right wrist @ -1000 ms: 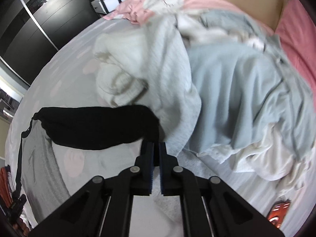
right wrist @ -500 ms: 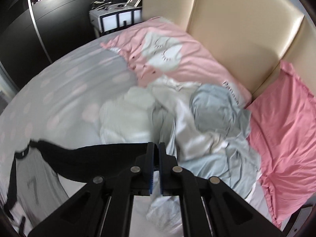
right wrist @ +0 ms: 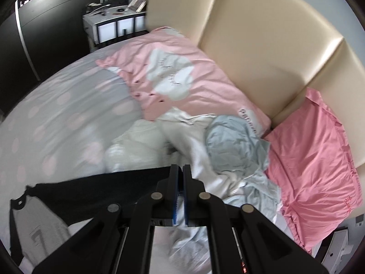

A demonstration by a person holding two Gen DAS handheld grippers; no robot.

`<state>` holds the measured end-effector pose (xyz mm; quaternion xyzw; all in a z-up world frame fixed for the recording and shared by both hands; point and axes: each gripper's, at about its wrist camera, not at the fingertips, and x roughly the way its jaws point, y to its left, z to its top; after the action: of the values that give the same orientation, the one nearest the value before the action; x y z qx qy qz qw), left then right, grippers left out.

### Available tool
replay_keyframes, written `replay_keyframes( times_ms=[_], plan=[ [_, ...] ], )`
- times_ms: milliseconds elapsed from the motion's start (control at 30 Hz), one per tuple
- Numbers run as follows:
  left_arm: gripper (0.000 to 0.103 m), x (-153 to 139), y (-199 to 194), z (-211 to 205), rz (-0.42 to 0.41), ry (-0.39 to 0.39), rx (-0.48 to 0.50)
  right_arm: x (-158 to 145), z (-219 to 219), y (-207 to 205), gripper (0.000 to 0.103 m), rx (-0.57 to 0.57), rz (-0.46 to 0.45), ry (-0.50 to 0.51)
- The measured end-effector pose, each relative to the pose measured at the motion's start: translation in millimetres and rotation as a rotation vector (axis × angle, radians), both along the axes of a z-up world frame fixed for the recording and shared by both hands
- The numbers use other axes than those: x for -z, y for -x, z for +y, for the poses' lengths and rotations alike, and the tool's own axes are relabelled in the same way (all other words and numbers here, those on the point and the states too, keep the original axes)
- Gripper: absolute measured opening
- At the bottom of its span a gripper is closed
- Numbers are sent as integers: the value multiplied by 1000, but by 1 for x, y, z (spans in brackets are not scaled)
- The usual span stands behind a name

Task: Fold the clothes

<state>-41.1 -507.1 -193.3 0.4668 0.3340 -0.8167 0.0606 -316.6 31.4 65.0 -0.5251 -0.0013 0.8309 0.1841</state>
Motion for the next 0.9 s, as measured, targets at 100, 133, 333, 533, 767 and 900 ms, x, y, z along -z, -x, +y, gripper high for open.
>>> replay_keyframes(
  times_ms=[100, 133, 333, 533, 767, 900],
  plan=[
    [32, -1, 1, -3, -4, 4, 5, -18, -42, -3, 3, -74, 11, 14],
    [32, -1, 0, -4, -8, 13, 7, -26, -59, -4, 3, -103, 17, 13],
    [32, 3, -3, -9, -118, 179, -15, -72, -157, -12, 3, -276, 58, 10],
    [32, 8, -9, -16, -151, 227, -8, -82, -258, -37, 3, -439, 59, -5],
    [33, 10, -10, -18, -166, 281, 2, -81, -369, -67, 3, -618, 43, -18],
    [33, 12, -11, -23, -163, 261, -11, -58, -419, -84, 3, -707, -1, -22]
  ],
)
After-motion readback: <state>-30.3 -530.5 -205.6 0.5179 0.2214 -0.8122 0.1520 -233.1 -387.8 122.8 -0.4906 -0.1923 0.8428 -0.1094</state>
